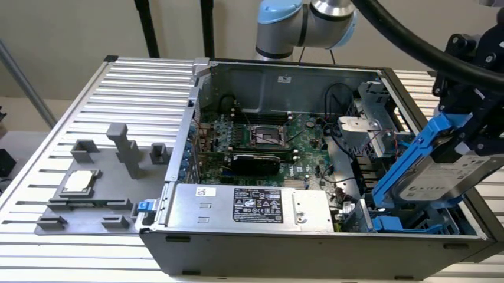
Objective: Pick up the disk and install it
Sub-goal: 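Insert the disk into the insertion slot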
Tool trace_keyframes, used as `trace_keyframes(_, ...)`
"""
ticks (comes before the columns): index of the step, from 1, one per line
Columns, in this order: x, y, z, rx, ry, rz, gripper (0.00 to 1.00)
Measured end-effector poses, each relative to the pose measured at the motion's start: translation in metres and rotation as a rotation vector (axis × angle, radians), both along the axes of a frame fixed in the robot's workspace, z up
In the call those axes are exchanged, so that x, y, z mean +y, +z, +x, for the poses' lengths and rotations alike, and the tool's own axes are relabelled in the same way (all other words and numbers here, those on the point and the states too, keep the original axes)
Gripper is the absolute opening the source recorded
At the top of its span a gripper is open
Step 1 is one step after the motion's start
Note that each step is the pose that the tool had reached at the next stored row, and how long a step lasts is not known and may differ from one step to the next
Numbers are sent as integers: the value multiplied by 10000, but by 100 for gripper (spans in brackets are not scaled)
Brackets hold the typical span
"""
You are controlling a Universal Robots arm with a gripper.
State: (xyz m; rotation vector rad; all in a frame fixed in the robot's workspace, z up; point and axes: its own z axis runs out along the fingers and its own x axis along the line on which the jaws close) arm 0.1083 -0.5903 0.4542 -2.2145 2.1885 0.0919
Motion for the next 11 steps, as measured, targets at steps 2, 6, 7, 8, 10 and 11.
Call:
trace_keyframes(2, 0, -16, -1, 0, -1, -1, 0)
trace_keyframes(6, 0, -48, -1, 0, -1, 0, 0)
trace_keyframes(7, 0, -54, -2, 0, -1, -1, 0)
trace_keyframes(8, 0, -61, -2, 0, -1, 0, 0)
trace_keyframes(10, -1, -74, -2, 0, -1, -2, 0)
trace_keyframes(11, -1, -82, -1, 0, 0, -3, 0)
